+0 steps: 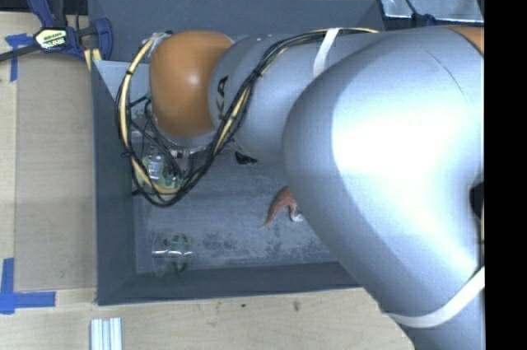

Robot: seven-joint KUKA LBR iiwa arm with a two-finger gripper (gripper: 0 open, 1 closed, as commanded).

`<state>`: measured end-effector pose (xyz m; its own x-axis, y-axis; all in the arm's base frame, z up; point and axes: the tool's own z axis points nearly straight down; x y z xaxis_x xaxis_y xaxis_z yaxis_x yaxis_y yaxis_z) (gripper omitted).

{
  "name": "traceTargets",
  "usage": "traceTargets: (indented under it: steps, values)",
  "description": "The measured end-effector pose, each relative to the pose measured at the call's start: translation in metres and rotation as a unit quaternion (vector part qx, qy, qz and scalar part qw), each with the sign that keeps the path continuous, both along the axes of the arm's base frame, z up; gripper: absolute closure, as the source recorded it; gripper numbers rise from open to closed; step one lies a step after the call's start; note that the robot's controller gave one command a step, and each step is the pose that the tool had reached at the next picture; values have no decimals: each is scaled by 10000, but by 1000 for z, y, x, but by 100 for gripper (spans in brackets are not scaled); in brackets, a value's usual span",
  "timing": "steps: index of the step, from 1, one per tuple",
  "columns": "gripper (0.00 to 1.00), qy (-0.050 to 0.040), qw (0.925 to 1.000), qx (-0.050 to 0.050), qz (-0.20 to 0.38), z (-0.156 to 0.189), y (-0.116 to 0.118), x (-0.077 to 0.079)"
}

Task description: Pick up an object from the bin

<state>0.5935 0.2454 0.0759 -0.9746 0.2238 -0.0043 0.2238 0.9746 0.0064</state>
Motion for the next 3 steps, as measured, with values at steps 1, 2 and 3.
traceTargets:
  steps: [1, 2, 3]
  values:
    - [100, 0, 10000, 0, 1, 0, 0, 0]
    - [100, -2, 10000, -1, 2, 3, 0, 0]
    - [100, -14, 10000, -2, 2, 8, 0, 1]
